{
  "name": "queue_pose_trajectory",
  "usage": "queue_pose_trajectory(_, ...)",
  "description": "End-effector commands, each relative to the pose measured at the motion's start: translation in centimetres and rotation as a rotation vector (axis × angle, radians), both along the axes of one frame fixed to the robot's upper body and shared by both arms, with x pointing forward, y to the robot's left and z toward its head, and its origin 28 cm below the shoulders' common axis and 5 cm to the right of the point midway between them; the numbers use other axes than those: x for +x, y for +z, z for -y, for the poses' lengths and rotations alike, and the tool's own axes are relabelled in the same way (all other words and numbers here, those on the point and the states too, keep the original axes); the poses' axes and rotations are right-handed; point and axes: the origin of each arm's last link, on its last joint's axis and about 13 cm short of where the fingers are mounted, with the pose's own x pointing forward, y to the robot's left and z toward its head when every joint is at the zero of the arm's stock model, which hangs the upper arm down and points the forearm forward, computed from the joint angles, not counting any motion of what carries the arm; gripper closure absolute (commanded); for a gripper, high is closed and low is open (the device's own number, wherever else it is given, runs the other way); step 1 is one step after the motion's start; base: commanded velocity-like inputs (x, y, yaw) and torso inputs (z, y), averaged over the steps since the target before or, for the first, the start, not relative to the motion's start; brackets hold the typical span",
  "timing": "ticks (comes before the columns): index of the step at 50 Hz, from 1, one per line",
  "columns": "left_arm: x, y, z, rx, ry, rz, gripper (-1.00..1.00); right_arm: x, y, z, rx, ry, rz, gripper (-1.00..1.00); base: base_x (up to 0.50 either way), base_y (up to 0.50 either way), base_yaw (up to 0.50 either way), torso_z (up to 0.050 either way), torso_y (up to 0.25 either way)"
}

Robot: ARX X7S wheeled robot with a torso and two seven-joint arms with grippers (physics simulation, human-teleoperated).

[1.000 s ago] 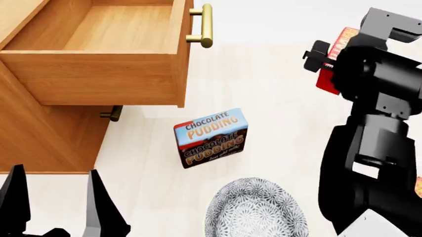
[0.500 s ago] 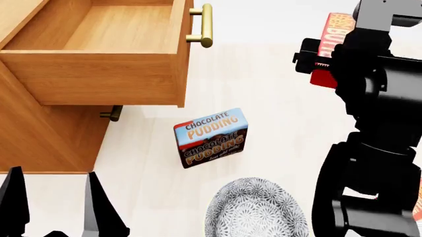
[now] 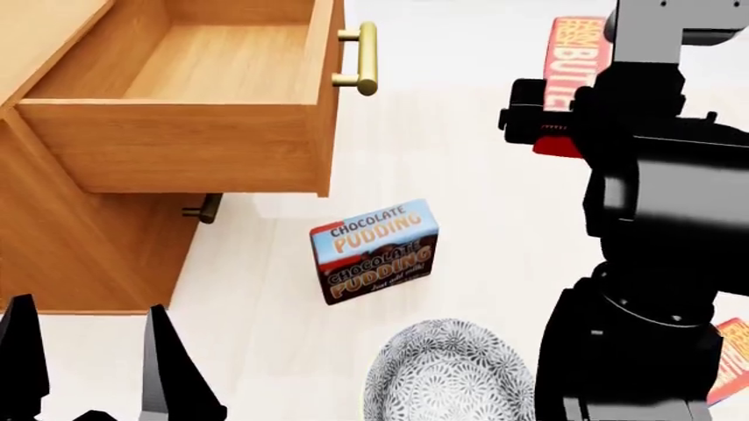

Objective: Put the butter at the front in the top drawer of the cabinet and close it.

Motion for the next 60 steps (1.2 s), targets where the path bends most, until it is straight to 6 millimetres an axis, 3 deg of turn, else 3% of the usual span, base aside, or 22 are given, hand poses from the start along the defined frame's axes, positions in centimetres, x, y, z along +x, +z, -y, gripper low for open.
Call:
queue_pose_trajectory(1,-0.1,0.1,0.1,0.000,-0.006,0.003,-1.00,-1.1,0.2,-0.1,-0.021,0.025,0.039,1.00,0.00,0.00,0.00,0.000,0.057)
queue_pose_trajectory(7,-0.1,0.0,0.0,-0.001,-0.004,0.001,-1.00,-1.4,-0.2,-0.1,-0.027,0.032,0.044,1.00,0.00,0.00,0.00,0.000,0.022)
queue_pose_trajectory(15,0.1,-0.1,0.0,-0.006,-0.008,-0.008,-1.00,-3.5,-0.6,-0.7,-0.146,0.076,0.113,1.00,0.00,0.00,0.00,0.000,0.000)
queue_pose_trajectory(28,0.3,-0.2,0.4,-0.014,-0.038,-0.029,-1.00,-6.8,-1.0,-0.8,-0.477,0.104,0.267,1.00,0.00,0.00,0.00,0.000,0.001)
queue_pose_trajectory(43,0.5,0.0,0.4,-0.040,-0.057,-0.060,-1.00,-8.0,-3.1,0.5,-0.916,0.002,0.377,1.00,0.00,0.00,0.00,0.000,0.001)
queue_pose_trajectory(60,0.7,0.5,0.2,-0.081,-0.072,-0.096,-1.00,-8.4,-3.9,1.6,-1.139,-0.087,0.401,1.00,0.00,0.00,0.00,0.000,0.001)
